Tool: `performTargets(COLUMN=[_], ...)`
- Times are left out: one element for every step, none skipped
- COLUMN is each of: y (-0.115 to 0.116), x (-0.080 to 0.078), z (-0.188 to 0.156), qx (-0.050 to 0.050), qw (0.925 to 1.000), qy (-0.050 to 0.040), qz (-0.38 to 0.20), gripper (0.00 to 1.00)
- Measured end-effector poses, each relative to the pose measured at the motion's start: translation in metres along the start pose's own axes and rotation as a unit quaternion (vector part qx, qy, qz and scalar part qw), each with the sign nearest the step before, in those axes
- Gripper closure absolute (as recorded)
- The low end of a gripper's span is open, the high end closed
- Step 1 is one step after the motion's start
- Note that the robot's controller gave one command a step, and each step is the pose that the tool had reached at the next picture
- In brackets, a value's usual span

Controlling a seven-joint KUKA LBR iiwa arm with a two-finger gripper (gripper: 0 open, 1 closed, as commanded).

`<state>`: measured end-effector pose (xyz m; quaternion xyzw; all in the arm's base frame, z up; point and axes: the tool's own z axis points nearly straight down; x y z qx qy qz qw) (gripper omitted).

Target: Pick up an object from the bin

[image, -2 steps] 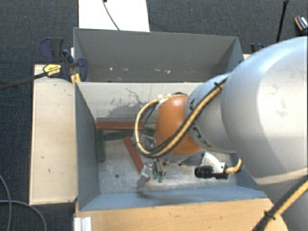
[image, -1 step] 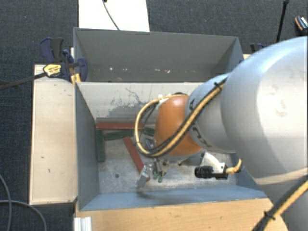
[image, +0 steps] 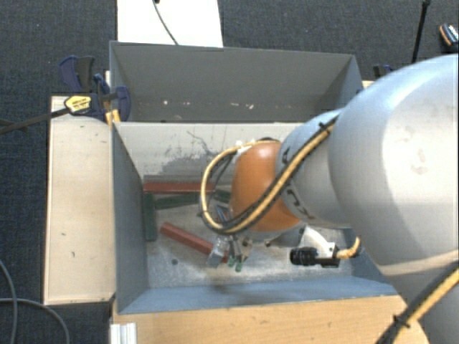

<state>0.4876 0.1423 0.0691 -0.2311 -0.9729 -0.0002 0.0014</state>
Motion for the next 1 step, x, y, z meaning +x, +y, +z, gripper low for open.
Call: performTargets(y=[0.0009], x=[-0.0011], z=[-0.1092], qx=[-0.003], qw=[1.0000], qy=[-0.0045], qz=[-0.001], gripper=[1.00])
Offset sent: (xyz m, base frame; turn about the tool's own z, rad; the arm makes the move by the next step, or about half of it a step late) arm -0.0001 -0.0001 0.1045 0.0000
